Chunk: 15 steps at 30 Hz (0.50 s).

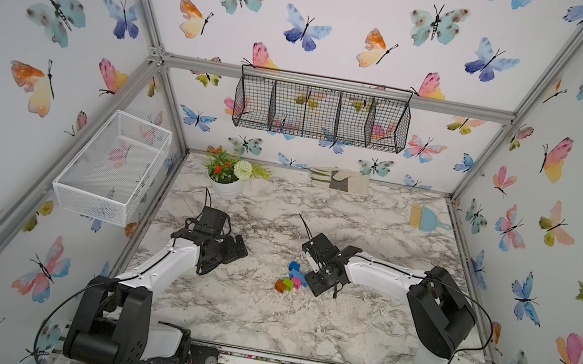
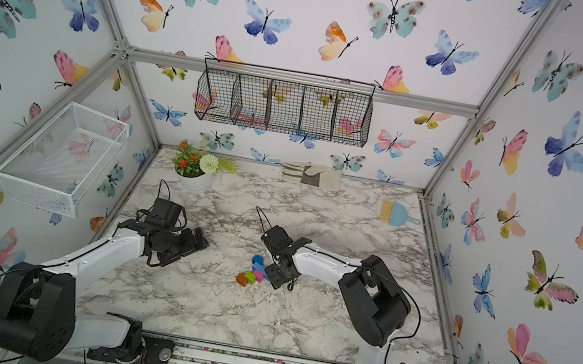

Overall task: Assemble the letter y with lego
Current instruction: Adjust the lego brick at the center of the board.

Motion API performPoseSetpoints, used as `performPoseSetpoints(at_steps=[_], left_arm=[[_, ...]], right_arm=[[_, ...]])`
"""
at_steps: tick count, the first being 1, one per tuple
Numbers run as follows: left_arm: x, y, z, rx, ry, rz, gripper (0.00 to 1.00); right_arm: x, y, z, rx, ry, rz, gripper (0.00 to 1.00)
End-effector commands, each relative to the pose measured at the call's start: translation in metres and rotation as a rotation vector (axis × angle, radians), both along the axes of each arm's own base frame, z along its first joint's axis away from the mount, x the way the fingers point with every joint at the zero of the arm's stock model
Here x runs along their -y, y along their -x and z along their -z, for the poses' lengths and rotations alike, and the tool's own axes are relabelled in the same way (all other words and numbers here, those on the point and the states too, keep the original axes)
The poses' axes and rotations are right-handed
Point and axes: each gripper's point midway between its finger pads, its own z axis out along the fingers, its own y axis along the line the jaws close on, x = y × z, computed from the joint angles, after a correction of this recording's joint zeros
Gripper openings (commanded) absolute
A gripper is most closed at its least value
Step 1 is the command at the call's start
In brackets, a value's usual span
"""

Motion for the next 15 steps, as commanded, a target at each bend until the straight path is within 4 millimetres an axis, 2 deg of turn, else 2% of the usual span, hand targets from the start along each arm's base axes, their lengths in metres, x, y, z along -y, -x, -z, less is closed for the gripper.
performPoseSetpoints(at_steps=[1, 10, 15], left_arm=[[0.001, 0.003, 0.004, -0.006, -0.003, 0.013, 1.00], [0.004, 0.002, 0.004, -0.002, 0.012, 0.018, 1.00], [0.004, 0.002, 0.004, -0.003, 0.012, 0.020, 1.00]], right_arm=[[0.005, -0.007, 0.003, 0.018, 0.057, 0.048, 0.66], [-0.006, -0.023, 0.004, 0.031, 0.080, 0.069, 0.66], [-0.010, -0.023, 0.002, 0.022, 0.066, 0.065, 0.66]])
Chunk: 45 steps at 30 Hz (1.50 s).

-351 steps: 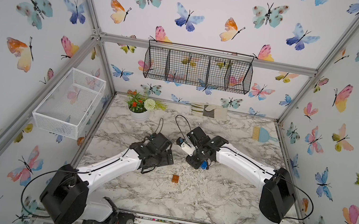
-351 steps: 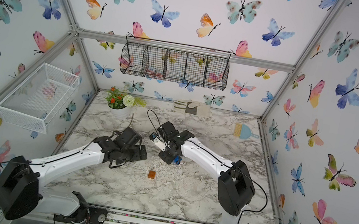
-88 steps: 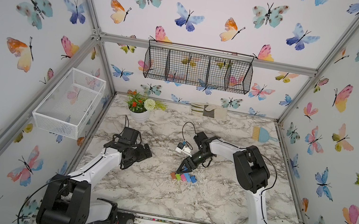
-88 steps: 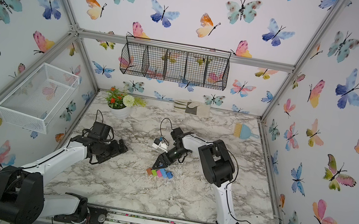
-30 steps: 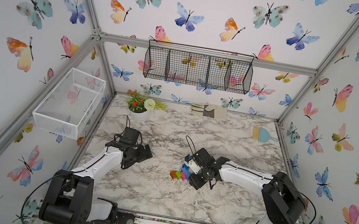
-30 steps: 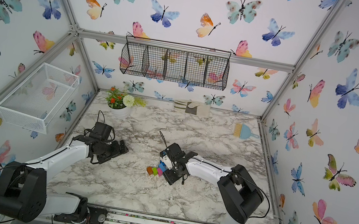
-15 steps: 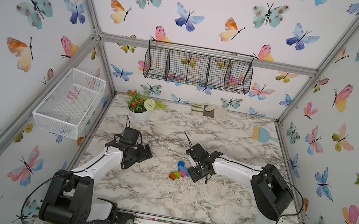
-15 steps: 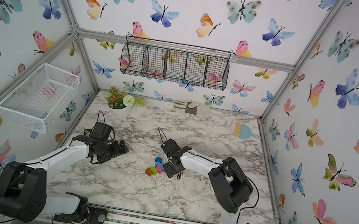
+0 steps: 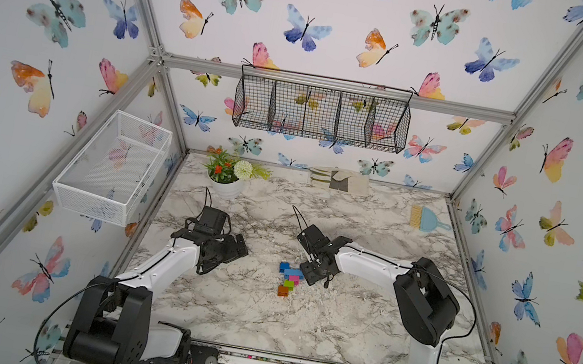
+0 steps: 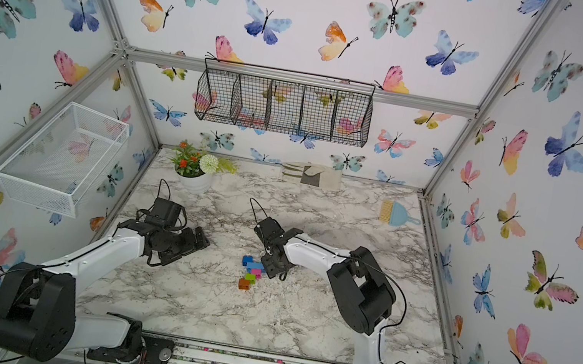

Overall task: Assemble the letter y with lego
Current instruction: Adjust the lego brick at the center of the board, then reset both arms

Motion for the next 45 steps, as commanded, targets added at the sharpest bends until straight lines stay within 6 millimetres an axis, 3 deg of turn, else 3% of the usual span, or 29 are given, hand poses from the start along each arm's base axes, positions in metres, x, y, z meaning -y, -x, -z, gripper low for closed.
performPoseSetpoints(at_steps=[1, 6, 10, 13, 15, 18, 20, 23, 25, 28, 30, 34, 38, 40, 45], left_arm=[[0.002, 0.005, 0.006, -0.015, -0.001, 0.016, 1.00], [-0.001, 0.004, 0.006, -0.007, -0.018, 0.015, 1.00], [-0.009, -0.006, -0.004, 0.044, -0.069, 0.008, 0.98], [-0.023, -0.024, -0.024, 0.114, -0.149, -0.036, 0.98], [-0.034, -0.039, -0.040, 0.176, -0.205, -0.083, 0.98], [-0.057, -0.061, -0.060, 0.273, -0.318, -0.178, 0.99], [-0.071, -0.074, -0.069, 0.344, -0.399, -0.221, 0.99], [-0.088, -0.086, -0.076, 0.453, -0.518, -0.258, 0.98], [-0.104, -0.087, -0.079, 0.481, -0.614, -0.300, 0.98], [-0.123, -0.085, -0.080, 0.499, -0.727, -0.366, 0.98], [-0.129, -0.085, -0.078, 0.523, -0.769, -0.390, 0.99], [-0.125, -0.085, -0.063, 0.599, -0.768, -0.341, 0.98], [-0.125, -0.080, -0.044, 0.623, -0.768, -0.330, 0.99], [-0.125, -0.080, -0.043, 0.637, -0.789, -0.318, 0.98], [-0.125, -0.070, -0.062, 0.772, -0.815, -0.298, 0.98]], right_arm=[[0.005, 0.003, 0.003, -0.017, 0.030, 0.012, 0.66], [0.001, 0.003, -0.025, 0.028, -0.054, 0.020, 0.66], [0.001, 0.001, -0.068, 0.129, -0.179, 0.052, 0.67], [0.015, -0.016, -0.109, 0.285, -0.259, 0.150, 0.71], [0.039, -0.035, -0.131, 0.377, -0.302, 0.264, 0.79], [0.096, -0.071, -0.154, 0.466, -0.381, 0.466, 0.84], [0.146, -0.097, -0.165, 0.523, -0.436, 0.599, 0.85], [0.212, -0.122, -0.180, 0.657, -0.421, 0.741, 0.88], [0.242, -0.130, -0.189, 0.762, -0.369, 0.790, 0.90], [0.268, -0.127, -0.185, 0.922, -0.255, 0.788, 0.94], [0.268, -0.122, -0.173, 0.988, -0.240, 0.702, 0.99], [0.262, -0.105, -0.154, 1.099, -0.263, 0.564, 0.99], [0.267, -0.103, -0.130, 1.064, -0.231, 0.594, 0.99], [0.266, -0.103, -0.124, 1.082, -0.238, 0.577, 0.99], [0.260, -0.096, -0.117, 1.056, -0.263, 0.535, 0.99]])
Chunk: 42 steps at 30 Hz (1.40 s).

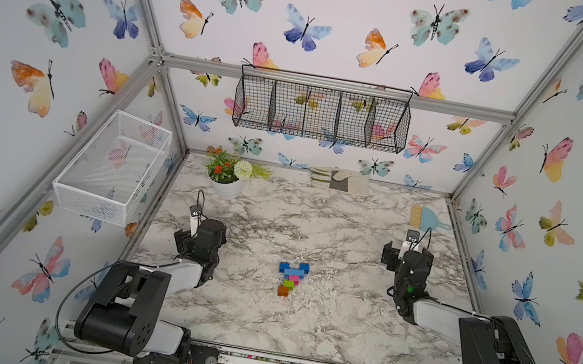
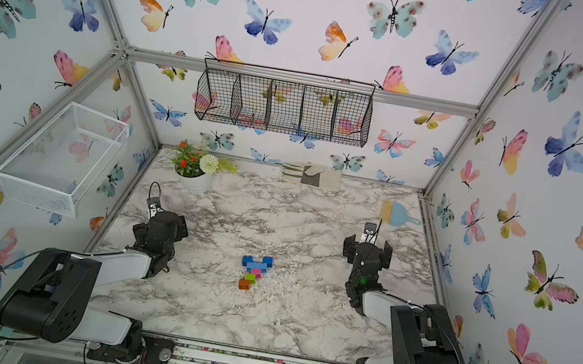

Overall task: Assemble the letter y with lego
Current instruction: Reset both arms

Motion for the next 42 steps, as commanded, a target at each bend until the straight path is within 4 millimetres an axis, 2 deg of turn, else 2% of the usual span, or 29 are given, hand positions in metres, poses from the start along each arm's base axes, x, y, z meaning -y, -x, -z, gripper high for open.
performPoseSetpoints(at_steps=[1, 4, 6, 10, 12, 16, 17, 19, 22, 23, 25, 29, 42], left_arm=[[-0.001, -0.001, -0.040, 0.191, -0.054, 0.029, 0.98], [-0.001, 0.001, -0.040, 0.274, -0.062, 0.070, 0.98], [0.005, -0.009, -0.031, 0.195, -0.051, 0.102, 0.99], [0.008, -0.015, -0.026, 0.171, -0.018, 0.152, 0.98], [0.010, -0.017, -0.025, 0.164, -0.016, 0.171, 0.98], [0.015, -0.019, -0.024, 0.160, -0.008, 0.211, 0.98], [0.018, -0.020, -0.024, 0.158, -0.006, 0.231, 0.98], [0.022, -0.020, -0.023, 0.165, 0.007, 0.280, 0.98], [0.035, -0.015, -0.021, 0.191, 0.022, 0.386, 0.98], [0.040, -0.013, -0.023, 0.220, 0.012, 0.426, 0.98], [0.040, -0.012, -0.023, 0.234, 0.013, 0.431, 0.98], [0.040, -0.012, -0.021, 0.216, 0.012, 0.431, 0.98], [0.041, -0.012, -0.020, 0.204, 0.015, 0.435, 0.98]], right_arm=[[-0.005, 0.004, -0.005, 0.062, -0.012, -0.041, 0.99], [0.003, 0.017, 0.005, 0.130, -0.012, -0.018, 0.99], [0.004, 0.026, -0.003, 0.190, -0.016, -0.033, 0.99], [-0.002, 0.031, 0.001, 0.175, -0.031, -0.083, 0.99], [-0.004, 0.028, 0.002, 0.168, -0.029, -0.101, 1.00], [-0.003, 0.009, 0.023, 0.074, -0.128, -0.214, 0.99], [-0.002, 0.005, 0.019, 0.109, -0.148, -0.239, 1.00], [0.001, 0.005, 0.030, 0.021, -0.154, -0.229, 0.99], [0.001, 0.006, 0.020, 0.099, -0.153, -0.238, 0.99], [0.002, 0.006, 0.024, 0.071, -0.150, -0.228, 0.99], [0.003, 0.005, 0.029, 0.030, -0.154, -0.220, 0.99], [0.003, 0.007, 0.023, 0.080, -0.149, -0.226, 0.99], [0.003, 0.005, 0.026, 0.052, -0.149, -0.222, 0.99]])
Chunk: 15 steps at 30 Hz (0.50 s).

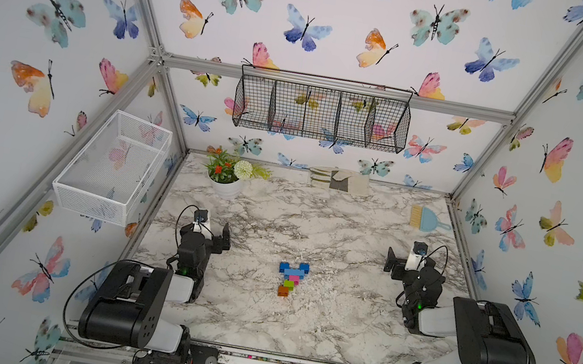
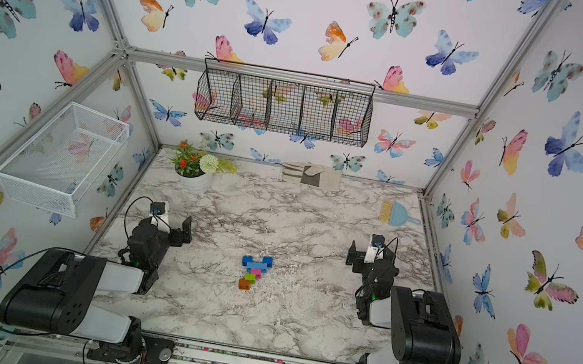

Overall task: Assemble the letter y with lego
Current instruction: Reset both arms

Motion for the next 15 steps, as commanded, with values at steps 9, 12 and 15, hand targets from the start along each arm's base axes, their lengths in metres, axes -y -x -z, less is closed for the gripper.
performPoseSetpoints(at_steps=[9, 12, 15], left_arm=[[0.0022, -0.0023, -0.0096, 0.033, -0.002, 0.020, 0.98], [0.0017, -0.0032, -0.0093, 0.031, 0.000, 0.019, 0.98], [0.0017, -0.0027, -0.0096, 0.033, 0.000, 0.022, 0.98]], right_arm=[[-0.0025, -0.0018, -0.0004, -0.005, -0.014, -0.010, 0.99], [-0.0027, -0.0016, 0.0000, -0.007, -0.014, -0.011, 0.99], [-0.0027, -0.0018, -0.0003, -0.006, -0.014, -0.011, 0.99]])
